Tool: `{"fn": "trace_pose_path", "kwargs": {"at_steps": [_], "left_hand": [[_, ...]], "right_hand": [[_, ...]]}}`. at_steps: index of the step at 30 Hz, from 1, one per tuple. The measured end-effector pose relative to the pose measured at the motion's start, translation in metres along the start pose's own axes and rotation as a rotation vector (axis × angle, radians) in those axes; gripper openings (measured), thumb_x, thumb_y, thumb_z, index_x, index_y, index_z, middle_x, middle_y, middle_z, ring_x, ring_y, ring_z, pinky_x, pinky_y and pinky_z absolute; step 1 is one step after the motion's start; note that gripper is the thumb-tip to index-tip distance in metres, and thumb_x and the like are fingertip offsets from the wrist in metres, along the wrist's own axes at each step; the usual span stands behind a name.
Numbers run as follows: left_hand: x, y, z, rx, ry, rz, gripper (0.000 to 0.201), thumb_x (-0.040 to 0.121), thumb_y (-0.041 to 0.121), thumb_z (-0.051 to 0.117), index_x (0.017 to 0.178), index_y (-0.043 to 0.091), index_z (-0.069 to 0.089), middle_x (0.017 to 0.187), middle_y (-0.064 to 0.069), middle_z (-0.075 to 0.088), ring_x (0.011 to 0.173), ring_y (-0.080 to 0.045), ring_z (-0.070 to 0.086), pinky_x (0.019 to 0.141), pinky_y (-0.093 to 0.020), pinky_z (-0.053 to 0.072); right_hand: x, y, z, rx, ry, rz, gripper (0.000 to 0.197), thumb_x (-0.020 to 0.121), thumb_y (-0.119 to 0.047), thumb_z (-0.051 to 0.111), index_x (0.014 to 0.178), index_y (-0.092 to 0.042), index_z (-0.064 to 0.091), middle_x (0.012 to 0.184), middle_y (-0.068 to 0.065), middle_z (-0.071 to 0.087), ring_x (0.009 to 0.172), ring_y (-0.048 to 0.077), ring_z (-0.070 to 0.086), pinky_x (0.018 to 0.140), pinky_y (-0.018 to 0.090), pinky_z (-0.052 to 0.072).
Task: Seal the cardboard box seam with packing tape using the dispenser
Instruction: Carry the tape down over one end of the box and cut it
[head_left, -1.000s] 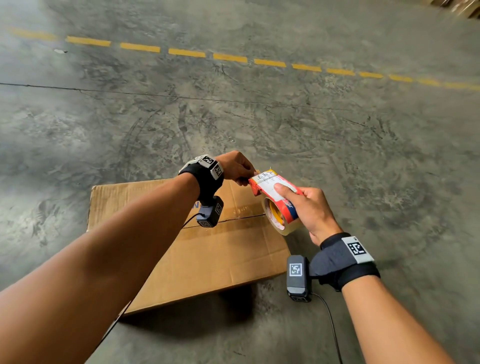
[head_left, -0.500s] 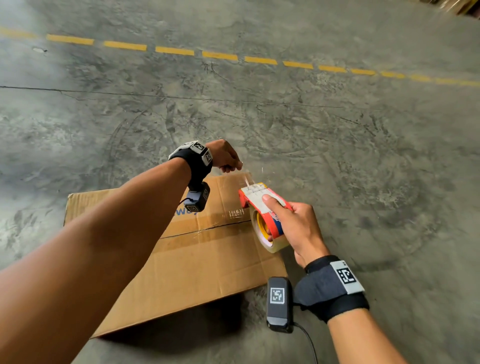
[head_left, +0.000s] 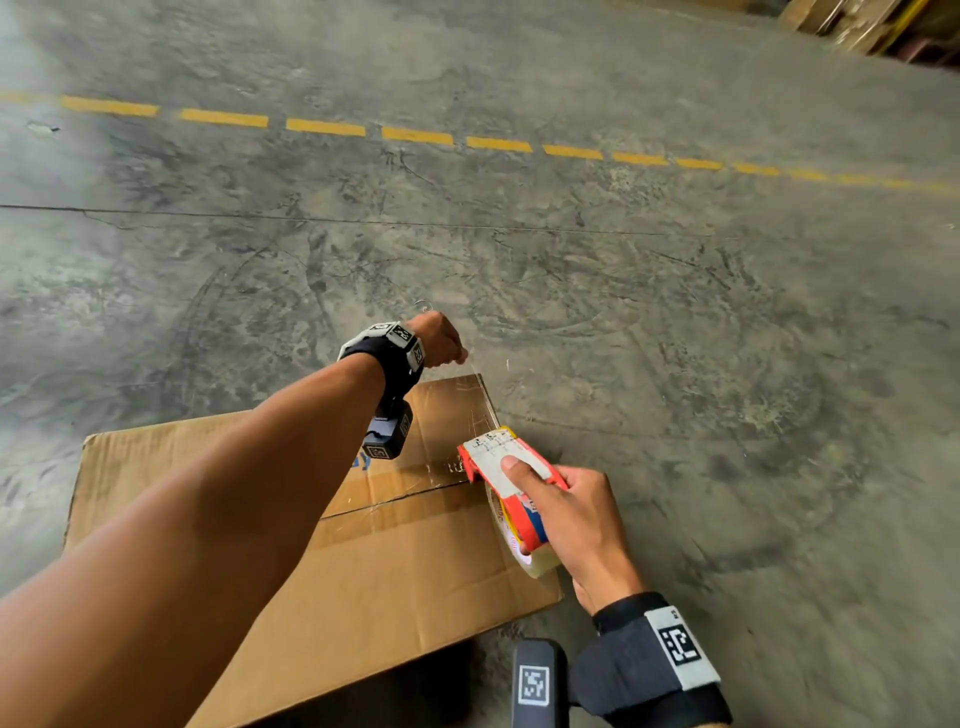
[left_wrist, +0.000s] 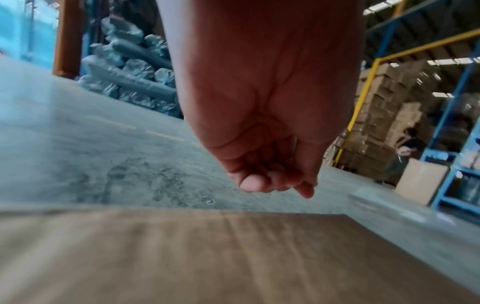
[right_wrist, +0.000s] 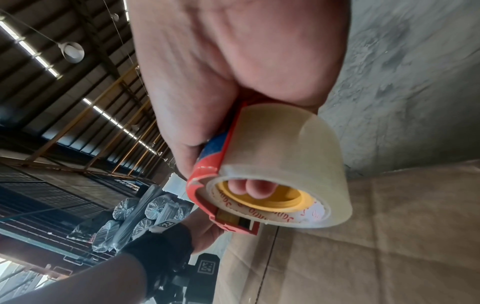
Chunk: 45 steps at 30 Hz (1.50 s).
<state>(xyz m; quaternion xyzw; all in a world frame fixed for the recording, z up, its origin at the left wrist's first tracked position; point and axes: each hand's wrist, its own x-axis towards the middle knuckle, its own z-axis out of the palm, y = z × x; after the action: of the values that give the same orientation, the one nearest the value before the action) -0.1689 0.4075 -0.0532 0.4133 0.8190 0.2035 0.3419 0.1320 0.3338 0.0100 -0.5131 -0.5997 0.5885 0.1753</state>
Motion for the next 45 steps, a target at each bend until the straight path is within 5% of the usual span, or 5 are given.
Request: {"fn": "trace_pose_path", "kwargs": {"at_steps": [16, 22, 29, 39, 45], "left_hand": [[0.000, -0.004, 0.023, 0.138, 0.002, 0.026, 0.023, 0.091, 0.028, 0.071, 0.100, 0.007, 0.077, 0.103, -0.012, 0.074, 0.099, -0.030, 0.069, 0.071, -0.026, 0.043], [-0.007, 0.003, 0.025, 0.248, 0.039, 0.019, 0.048, 0.088, 0.042, 0.073, 0.122, 0.009, 0.068, 0.123, -0.009, 0.067, 0.116, -0.029, 0.063, 0.095, -0.033, 0.050], [-0.023, 0.017, 0.021, 0.226, 0.006, 0.197, 0.018, 0.090, 0.017, 0.065, 0.103, 0.013, 0.079, 0.103, -0.009, 0.075, 0.097, -0.026, 0.070, 0.083, -0.031, 0.055], [-0.034, 0.022, 0.041, 0.244, -0.051, 0.057, 0.047, 0.101, 0.045, 0.046, 0.082, 0.005, 0.065, 0.086, -0.014, 0.060, 0.080, -0.030, 0.056, 0.071, -0.028, 0.040], [-0.040, 0.016, 0.063, 0.229, -0.037, 0.052, 0.044, 0.107, 0.036, 0.036, 0.133, 0.007, 0.056, 0.135, -0.015, 0.058, 0.126, -0.033, 0.053, 0.102, -0.036, 0.041]], "right_hand": [[0.006, 0.011, -0.002, -0.004, -0.006, 0.057, 0.022, 0.087, -0.034, 0.083, 0.082, -0.013, 0.085, 0.079, 0.016, 0.081, 0.066, 0.023, 0.072, 0.064, 0.039, 0.055], [0.002, 0.010, -0.003, 0.004, -0.006, 0.060, 0.024, 0.089, -0.029, 0.081, 0.081, -0.007, 0.083, 0.081, 0.025, 0.078, 0.063, 0.027, 0.070, 0.060, 0.037, 0.054], [-0.003, 0.015, -0.003, 0.020, 0.023, 0.047, 0.021, 0.090, -0.028, 0.079, 0.081, -0.010, 0.084, 0.067, 0.012, 0.077, 0.053, 0.016, 0.066, 0.051, 0.026, 0.052], [0.003, 0.018, -0.002, -0.014, 0.025, 0.011, 0.030, 0.090, -0.027, 0.078, 0.074, -0.002, 0.080, 0.052, 0.008, 0.061, 0.039, 0.014, 0.052, 0.046, 0.028, 0.045], [0.006, 0.020, 0.001, -0.052, 0.046, -0.013, 0.036, 0.088, -0.032, 0.080, 0.069, -0.002, 0.078, 0.048, 0.003, 0.059, 0.042, 0.015, 0.052, 0.053, 0.031, 0.044]]}}
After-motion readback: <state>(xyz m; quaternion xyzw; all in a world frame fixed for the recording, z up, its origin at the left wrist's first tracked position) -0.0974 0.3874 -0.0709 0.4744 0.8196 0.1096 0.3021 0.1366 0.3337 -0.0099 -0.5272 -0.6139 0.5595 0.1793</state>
